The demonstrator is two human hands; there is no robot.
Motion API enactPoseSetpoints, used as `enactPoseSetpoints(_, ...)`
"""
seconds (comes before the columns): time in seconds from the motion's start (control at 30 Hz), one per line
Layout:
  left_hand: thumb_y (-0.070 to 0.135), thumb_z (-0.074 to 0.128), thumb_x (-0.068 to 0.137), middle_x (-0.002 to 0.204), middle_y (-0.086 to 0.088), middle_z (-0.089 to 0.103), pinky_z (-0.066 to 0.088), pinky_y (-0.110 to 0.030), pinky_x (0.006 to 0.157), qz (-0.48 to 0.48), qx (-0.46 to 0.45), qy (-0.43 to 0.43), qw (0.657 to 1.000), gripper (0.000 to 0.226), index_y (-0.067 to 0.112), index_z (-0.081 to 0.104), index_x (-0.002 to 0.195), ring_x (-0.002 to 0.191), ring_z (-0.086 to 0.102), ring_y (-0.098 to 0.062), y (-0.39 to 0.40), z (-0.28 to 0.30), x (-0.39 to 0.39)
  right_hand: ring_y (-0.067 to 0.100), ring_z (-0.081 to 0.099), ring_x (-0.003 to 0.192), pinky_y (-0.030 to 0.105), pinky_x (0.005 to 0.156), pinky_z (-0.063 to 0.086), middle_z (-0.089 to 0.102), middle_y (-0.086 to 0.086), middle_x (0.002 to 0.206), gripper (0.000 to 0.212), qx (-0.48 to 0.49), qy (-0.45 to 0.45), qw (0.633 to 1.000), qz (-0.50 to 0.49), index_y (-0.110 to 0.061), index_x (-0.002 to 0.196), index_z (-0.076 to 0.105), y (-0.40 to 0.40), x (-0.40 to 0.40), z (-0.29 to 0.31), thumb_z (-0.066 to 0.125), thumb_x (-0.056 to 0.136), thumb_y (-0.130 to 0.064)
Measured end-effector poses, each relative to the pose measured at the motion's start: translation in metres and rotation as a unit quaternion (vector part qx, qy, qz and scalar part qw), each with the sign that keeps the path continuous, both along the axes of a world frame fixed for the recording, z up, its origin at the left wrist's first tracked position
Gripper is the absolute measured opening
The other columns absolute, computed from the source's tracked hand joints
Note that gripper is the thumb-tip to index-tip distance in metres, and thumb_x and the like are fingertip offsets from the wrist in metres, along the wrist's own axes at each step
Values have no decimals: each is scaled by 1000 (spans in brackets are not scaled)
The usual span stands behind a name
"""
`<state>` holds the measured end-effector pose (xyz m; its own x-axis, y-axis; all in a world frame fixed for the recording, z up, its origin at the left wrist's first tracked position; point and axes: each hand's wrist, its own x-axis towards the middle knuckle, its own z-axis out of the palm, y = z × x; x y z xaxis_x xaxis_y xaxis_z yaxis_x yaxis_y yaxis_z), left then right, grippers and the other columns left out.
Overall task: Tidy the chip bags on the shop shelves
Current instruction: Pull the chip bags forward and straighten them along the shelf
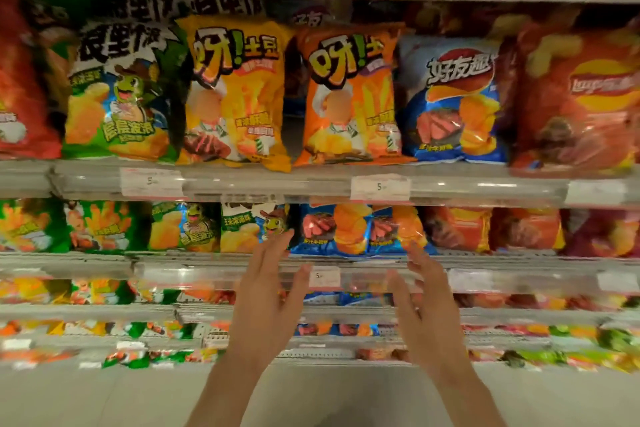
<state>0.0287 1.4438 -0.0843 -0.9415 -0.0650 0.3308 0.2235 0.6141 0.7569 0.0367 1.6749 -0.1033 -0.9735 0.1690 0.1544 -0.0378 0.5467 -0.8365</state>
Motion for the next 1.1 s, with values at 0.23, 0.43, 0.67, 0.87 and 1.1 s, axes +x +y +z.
enactPoseSetpoints(0.23,47,51,100,135,23,42,50,-39,98,-1,-53,64,997,43,35,46,141,121,51,-8,55,22,-15,15,45,137,45,108,46,40,-12,152,59,16,33,999,-17,-39,150,33,77,-5,22,47,95,-55)
enactPoseSetpoints(0.43,37,58,95,120,-2,59,45,-27,94,0,-158,174,972,38,17,63,128,113,55,-19,66,51,-46,21,55,117,40,91,50,50,-1,130,46,83,157,984,-19,-24,135,52,98,-31,52,63,95,-43)
enactPoseSetpoints(0.67,29,72,88,104,-3,62,45,-30,80,-15,-282,235,930,32,14,67,115,100,56,-23,63,62,-83,22,61,91,35,81,53,58,5,101,16,242,309,913,115,-11,100,66,66,-92,98,61,96,-25)
enactPoseSetpoints(0.87,30,75,84,100,-1,57,54,-37,72,-44,-301,230,924,39,15,63,118,98,55,-23,55,60,-96,26,62,95,43,82,54,60,4,104,24,302,303,887,174,-14,111,70,56,-111,91,73,89,-21)
enactPoseSetpoints(1.1,34,66,90,104,-3,58,53,-32,68,-61,-294,263,917,36,15,62,120,97,58,-23,53,57,-101,23,61,98,39,87,54,58,1,107,34,302,282,898,153,-13,120,68,60,-112,91,75,88,-20)
